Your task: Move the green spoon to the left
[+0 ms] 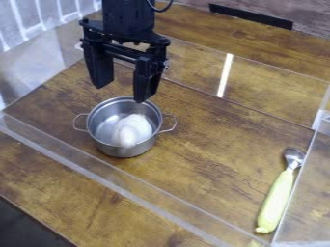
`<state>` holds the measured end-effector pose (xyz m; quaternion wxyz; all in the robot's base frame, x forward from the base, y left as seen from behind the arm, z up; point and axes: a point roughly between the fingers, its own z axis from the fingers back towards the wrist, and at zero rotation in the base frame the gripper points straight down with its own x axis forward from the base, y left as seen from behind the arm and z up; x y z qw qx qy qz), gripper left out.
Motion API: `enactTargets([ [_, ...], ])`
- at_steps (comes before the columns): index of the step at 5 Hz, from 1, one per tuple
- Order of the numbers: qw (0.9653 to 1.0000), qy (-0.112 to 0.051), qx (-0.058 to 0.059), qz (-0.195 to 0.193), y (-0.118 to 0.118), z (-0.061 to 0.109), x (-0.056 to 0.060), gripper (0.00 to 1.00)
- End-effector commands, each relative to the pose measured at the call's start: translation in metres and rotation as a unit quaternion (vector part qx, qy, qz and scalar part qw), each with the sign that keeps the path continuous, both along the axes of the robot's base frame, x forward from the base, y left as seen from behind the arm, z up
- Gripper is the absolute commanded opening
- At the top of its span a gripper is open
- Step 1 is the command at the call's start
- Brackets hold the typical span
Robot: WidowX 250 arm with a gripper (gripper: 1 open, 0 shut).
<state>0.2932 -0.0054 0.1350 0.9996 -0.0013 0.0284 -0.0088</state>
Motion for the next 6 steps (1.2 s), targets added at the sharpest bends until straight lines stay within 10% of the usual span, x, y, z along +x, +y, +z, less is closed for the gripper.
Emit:
enactTargets([
  [1, 0.9998, 0.020, -0.001, 0.002, -0.001, -0.014, -0.003, 1.00],
  [2, 0.9993, 0.038, -0.002, 0.003, -0.003, -0.027, -0.006, 1.00],
  [6, 0.9989, -0.002, -0.008, -0.046, -0.134, -0.047, 0.019, 1.00],
])
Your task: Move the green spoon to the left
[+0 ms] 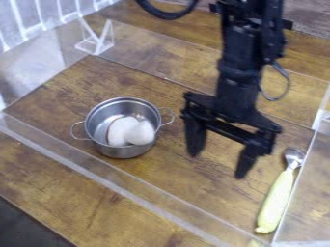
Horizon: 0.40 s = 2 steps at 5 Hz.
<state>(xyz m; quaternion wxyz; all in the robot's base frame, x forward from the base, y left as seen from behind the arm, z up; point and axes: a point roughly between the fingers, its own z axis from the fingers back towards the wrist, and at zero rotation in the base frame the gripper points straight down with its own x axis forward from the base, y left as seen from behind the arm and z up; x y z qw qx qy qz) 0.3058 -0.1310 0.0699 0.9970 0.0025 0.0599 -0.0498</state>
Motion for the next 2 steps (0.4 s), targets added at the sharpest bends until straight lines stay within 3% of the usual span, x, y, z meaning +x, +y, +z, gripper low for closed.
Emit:
enactTargets([
  [1, 0.9989, -0.043, -0.016, -0.003, -0.0281, 0.0145, 0.0120, 1.00],
  [2, 0.9986, -0.049, -0.019, 0.005, -0.0317, 0.0055, 0.0172, 1.00],
])
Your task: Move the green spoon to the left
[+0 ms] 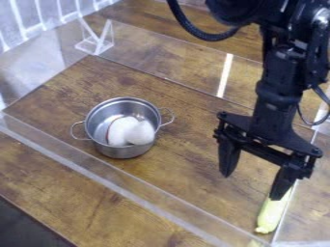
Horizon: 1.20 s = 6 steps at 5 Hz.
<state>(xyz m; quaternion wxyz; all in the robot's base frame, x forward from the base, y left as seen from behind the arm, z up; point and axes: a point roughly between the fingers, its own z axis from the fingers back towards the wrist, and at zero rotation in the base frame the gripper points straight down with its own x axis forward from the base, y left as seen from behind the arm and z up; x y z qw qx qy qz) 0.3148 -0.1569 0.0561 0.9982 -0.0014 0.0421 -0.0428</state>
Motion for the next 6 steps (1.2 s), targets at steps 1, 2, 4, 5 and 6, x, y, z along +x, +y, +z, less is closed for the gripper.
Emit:
enactTargets([
  [1, 0.9996, -0.025, -0.014, 0.007, -0.003, 0.009, 0.011, 1.00],
  [2, 0.9994, -0.025, -0.013, 0.018, 0.000, 0.001, 0.016, 1.00],
  [4, 0.9987, -0.031, -0.013, 0.039, 0.009, -0.009, 0.027, 1.00],
  [5, 0.9981, -0.033, -0.011, 0.051, 0.013, -0.014, 0.031, 1.00],
  [6, 0.9974, -0.034, -0.009, 0.062, 0.015, -0.019, 0.035, 1.00],
])
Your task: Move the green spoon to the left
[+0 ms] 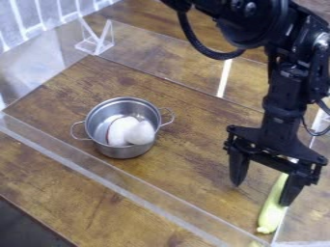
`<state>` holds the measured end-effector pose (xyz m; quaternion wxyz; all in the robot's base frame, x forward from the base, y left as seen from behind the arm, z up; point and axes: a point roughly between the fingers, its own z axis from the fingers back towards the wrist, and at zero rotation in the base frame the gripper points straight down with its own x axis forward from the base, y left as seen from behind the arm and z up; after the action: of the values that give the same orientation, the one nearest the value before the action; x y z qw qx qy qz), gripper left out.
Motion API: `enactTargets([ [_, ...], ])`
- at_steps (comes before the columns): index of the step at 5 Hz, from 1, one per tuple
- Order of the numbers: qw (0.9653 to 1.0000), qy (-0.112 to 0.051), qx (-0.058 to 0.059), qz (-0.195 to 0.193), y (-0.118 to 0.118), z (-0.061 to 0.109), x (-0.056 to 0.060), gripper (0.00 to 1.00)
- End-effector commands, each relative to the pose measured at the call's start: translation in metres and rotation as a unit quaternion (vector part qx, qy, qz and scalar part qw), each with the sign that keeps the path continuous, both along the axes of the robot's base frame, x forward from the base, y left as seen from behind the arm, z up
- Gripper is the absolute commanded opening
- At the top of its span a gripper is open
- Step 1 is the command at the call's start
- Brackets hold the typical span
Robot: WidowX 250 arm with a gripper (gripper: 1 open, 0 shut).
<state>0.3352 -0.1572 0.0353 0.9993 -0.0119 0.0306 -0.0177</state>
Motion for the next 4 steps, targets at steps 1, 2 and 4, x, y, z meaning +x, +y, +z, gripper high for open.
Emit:
enactTargets([
  [1, 0.9986, -0.024, 0.004, 0.048, 0.0185, -0.0029, 0.0183, 1.00],
  [2, 0.9979, -0.024, 0.007, 0.060, 0.0194, -0.0076, 0.0206, 1.00],
  [4, 0.9973, -0.018, 0.017, 0.070, 0.0143, -0.0062, 0.0223, 1.00],
])
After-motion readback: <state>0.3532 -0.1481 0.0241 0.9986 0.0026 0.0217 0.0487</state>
